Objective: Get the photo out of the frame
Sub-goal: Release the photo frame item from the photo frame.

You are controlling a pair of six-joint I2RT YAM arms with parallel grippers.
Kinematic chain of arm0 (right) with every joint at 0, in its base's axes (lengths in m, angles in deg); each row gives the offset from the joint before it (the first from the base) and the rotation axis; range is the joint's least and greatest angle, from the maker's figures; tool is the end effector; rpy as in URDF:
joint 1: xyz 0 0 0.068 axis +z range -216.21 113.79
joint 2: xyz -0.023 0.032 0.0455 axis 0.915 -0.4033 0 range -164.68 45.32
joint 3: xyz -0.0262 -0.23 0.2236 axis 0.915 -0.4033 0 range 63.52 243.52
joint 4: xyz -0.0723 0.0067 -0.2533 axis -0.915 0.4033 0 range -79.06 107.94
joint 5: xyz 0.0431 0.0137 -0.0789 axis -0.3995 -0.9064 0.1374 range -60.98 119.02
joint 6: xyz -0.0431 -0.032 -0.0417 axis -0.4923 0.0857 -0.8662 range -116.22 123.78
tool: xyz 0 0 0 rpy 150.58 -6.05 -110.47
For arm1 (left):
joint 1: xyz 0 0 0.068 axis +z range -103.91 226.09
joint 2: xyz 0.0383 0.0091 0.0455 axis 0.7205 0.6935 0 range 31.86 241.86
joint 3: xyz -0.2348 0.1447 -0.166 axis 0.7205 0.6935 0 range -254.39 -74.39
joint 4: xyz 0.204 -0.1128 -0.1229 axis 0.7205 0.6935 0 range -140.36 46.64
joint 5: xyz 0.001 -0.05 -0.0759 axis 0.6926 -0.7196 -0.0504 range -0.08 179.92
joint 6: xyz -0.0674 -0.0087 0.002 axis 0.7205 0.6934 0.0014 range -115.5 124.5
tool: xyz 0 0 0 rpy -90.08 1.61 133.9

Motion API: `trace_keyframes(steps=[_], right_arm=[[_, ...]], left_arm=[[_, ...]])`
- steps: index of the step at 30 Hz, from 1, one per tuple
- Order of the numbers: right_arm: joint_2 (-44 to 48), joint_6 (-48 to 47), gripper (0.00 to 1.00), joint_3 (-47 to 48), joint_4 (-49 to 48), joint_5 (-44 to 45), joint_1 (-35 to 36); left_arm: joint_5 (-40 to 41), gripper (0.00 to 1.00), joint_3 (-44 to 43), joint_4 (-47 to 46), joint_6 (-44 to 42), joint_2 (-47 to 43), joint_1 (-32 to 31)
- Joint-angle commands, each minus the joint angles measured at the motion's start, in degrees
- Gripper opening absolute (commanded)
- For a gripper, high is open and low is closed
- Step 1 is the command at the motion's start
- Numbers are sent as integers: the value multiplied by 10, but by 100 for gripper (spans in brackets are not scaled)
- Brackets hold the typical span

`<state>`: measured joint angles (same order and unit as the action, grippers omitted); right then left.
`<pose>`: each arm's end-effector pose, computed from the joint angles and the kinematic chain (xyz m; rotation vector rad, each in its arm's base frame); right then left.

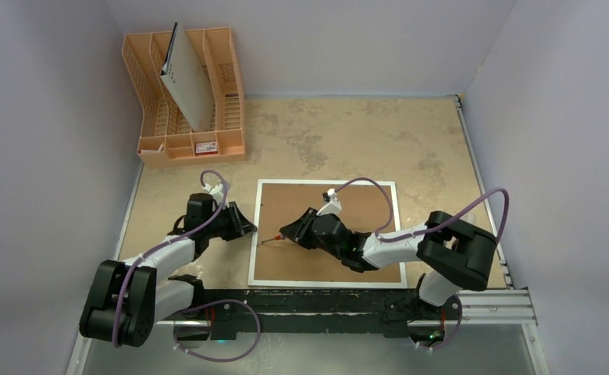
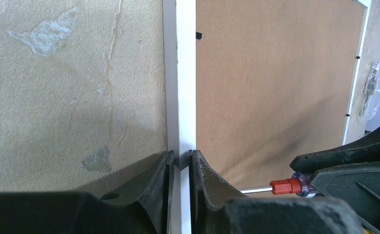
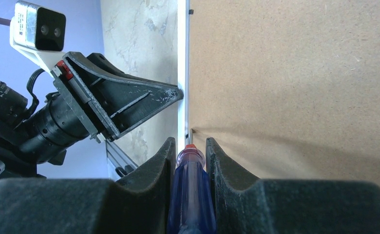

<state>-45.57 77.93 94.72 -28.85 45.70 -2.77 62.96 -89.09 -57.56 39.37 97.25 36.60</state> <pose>0.1571 0.2796 0.2017 0.4176 2.1030 1.2819 0.1744 -0.0544 0.1617 -0.2862 2.3977 -0.9229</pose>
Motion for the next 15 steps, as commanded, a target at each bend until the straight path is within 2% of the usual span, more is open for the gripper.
trace_keyframes(steps=[1,15], right_arm=[[-17,-8,0,19,2,-14,3],[-10,7,0,18,18,-16,6]], left_arm=[[-14,20,-12,-7,-8,4,-4],[-16,20,-15,-9,-9,9,-4]])
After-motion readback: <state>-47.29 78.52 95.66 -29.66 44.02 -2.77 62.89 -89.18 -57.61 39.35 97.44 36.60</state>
